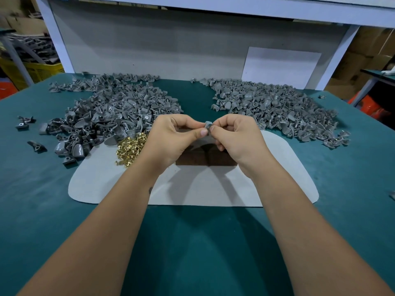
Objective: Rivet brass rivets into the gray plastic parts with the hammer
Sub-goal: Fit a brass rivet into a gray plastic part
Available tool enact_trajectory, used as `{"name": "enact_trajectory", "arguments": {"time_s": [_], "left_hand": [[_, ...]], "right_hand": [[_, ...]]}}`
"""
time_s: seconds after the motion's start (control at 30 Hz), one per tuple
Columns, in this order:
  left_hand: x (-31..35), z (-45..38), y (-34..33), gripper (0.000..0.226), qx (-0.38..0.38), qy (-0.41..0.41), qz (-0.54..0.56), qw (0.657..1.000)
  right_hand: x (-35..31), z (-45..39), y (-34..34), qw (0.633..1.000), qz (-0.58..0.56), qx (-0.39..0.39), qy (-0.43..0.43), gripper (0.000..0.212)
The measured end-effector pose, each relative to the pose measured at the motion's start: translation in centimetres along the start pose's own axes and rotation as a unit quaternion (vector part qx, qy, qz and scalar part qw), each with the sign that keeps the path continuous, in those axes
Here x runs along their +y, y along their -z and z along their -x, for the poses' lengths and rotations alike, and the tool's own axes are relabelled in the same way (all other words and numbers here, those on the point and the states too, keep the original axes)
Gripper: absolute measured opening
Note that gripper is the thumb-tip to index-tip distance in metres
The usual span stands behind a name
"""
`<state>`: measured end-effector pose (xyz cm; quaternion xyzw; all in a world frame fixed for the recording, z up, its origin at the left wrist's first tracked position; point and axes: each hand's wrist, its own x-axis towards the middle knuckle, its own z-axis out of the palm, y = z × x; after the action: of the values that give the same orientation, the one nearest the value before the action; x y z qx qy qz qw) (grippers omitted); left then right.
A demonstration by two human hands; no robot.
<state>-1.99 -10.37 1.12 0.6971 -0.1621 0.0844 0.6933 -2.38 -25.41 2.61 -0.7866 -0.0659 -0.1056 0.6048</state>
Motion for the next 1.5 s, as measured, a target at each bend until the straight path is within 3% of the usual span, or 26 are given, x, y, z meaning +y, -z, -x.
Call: {"name": "enact_trajectory", "arguments": {"time_s": [0.27, 0.63, 0.73, 1.0, 1.23, 1.37, 1.5], "left_hand": [[0.0, -0.1, 0.3, 0.030, -0.010, 0.011, 0.013, 1.000], [0.3, 0.4, -1.1, 0.024, 0.002, -0.035, -0.015, 0.999], [0.3, 0.5, -1.4, 0.012, 0.018, -0.038, -0.028, 0.999], [-0.4, 0.2, -1.1, 0.017, 0.054, -0.002, -0.045, 0.998], [-0.5, -0.1, -0.7, 0.018, 0.048, -0.005, -0.069, 0.996], [-0.4, 0.0, -0.8, 0.041, -0.001, -0.020, -0.058, 0.998], [-0.3, 0.1, -0.7, 0.029, 0.020, -0.006, -0.017, 1.000]], "right_hand": [[0.1, 0.1, -0.3, 0.996, 0.060, 0.025, 0.054, 0.011], [-0.3, -0.3, -0.1, 0.988, -0.119, 0.003, -0.094, 0.025], [-0.5, -0.2, -0.4, 0.981, -0.159, 0.011, -0.114, 0.023], [-0.4, 0.4, -0.9, 0.995, -0.058, 0.061, -0.062, 0.014], [-0.2, 0.3, -0.3, 0.997, 0.055, 0.055, 0.022, 0.022], [-0.2, 0.4, -0.3, 0.997, 0.038, 0.052, 0.049, 0.024], [-0.2, 0.4, -0.3, 0.997, 0.009, 0.052, 0.050, 0.024]]}}
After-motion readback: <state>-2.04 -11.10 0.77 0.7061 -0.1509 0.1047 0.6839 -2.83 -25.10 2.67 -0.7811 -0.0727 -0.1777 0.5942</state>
